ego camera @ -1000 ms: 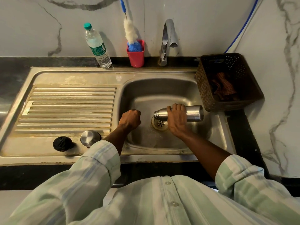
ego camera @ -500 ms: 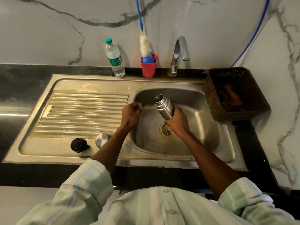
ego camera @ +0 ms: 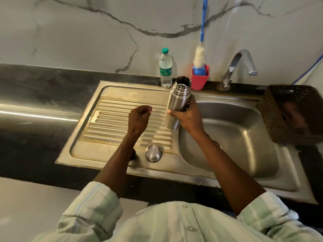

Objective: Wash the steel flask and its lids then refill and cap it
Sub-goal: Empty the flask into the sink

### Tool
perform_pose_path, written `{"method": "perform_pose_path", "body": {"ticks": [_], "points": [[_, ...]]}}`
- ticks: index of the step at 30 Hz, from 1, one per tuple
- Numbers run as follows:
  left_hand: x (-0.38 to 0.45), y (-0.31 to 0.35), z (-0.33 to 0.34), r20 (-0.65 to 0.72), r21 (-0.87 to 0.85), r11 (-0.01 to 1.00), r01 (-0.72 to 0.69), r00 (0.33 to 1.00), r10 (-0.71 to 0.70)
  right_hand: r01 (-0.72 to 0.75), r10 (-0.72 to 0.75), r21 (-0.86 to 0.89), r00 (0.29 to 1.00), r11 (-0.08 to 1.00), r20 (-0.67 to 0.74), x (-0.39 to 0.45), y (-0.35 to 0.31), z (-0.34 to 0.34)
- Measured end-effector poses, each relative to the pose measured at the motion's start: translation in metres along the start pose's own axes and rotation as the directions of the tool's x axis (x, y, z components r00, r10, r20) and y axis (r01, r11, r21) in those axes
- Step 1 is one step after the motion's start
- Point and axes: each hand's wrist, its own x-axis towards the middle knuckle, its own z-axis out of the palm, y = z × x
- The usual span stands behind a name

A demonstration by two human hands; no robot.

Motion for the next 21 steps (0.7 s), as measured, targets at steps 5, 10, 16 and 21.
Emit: {"method": "perform_pose_path", "body": {"ticks": [5, 10, 16, 21], "points": [[0.01, -0.028, -0.042, -0.035, 0.002, 0.999, 0.033, 0.999, -0.033, 0.023, -0.022, -0.022, 0.999, 0.999, 0.042, 0.006, -0.006, 0.055], [0.019, -0.043, -0.067, -0.073, 0.011, 0.997, 0.076, 0.994, -0.075, 0.241, -0.216, -0.223, 0.968, 0.945, 0.131, 0.011, -0.013, 0.089], [0.023, -0.057, -0.082, -0.168, 0.092, 0.98, 0.176, 0.973, -0.159, 0.581, -0.451, -0.756, 0.785, 0.3, 0.424, 0.039, -0.014, 0.115], [0.024, -0.067, -0.082, -0.188, 0.134, 0.96, 0.245, 0.958, -0.218, 0.564, -0.398, -0.786, 0.68, -0.253, 0.616, 0.061, -0.028, 0.136]]}}
